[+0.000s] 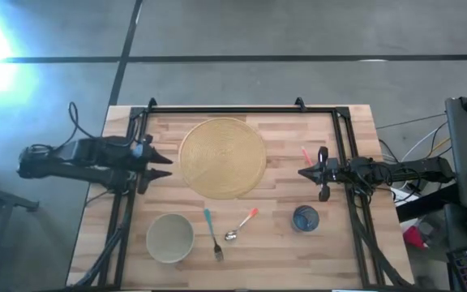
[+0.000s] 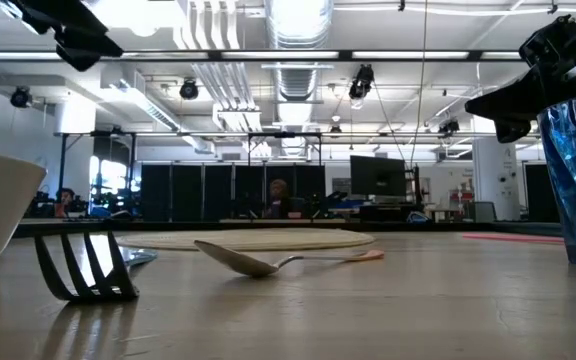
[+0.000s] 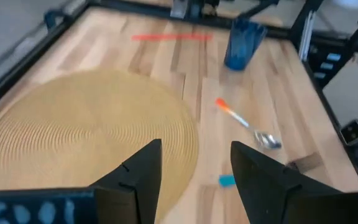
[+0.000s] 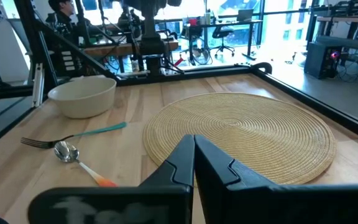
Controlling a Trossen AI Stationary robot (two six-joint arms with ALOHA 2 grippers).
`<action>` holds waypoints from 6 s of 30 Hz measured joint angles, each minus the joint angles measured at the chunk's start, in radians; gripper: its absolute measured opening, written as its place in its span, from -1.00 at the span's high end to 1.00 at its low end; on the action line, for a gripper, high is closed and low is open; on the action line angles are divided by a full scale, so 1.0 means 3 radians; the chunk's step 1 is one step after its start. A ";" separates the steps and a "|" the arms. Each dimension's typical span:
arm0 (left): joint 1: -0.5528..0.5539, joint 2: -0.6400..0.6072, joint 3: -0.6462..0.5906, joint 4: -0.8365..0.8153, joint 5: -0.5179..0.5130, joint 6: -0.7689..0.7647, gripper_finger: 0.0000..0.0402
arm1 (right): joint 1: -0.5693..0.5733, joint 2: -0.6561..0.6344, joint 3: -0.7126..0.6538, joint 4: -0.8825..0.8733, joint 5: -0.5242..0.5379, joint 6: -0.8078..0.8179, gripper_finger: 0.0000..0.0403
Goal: Pick & Place Utensil
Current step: Put the gray bowl on the brown mat
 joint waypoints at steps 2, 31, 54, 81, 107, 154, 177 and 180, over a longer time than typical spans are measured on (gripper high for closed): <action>0.0000 0.0119 0.0184 -0.0235 0.0000 -0.0049 0.09 | -0.0001 0.0000 0.0001 0.0000 0.0000 0.0000 0.96; -0.0605 0.1316 0.0388 -0.0790 0.0681 -0.1005 0.10 | -0.0001 0.0000 0.0001 0.0000 0.0001 0.0000 0.96; -0.1653 0.1914 0.0414 -0.0787 0.0090 -0.1977 0.10 | 0.0000 0.0001 0.0001 0.0000 0.0001 0.0000 0.96; -0.1669 0.2642 0.0330 -0.0685 0.0085 -0.2004 0.11 | -0.0001 0.0001 0.0000 0.0000 0.0001 0.0000 0.96; -0.1668 0.2580 0.0315 -0.0631 0.0304 -0.2026 0.97 | 0.0000 0.0001 0.0000 0.0000 0.0000 0.0000 0.96; 0.1257 0.2203 0.1572 -0.0127 -0.0477 -0.0863 0.99 | -0.0001 0.0000 0.0000 0.0000 0.0001 0.0001 0.96; 0.1911 0.3291 0.1626 -0.0290 0.1001 -0.0839 0.99 | 0.0000 0.0000 0.0001 0.0000 0.0001 0.0000 0.96; 0.1916 0.3384 0.1624 -0.0349 0.1053 -0.0835 0.99 | 0.0000 0.0000 0.0001 0.0000 0.0000 0.0000 0.96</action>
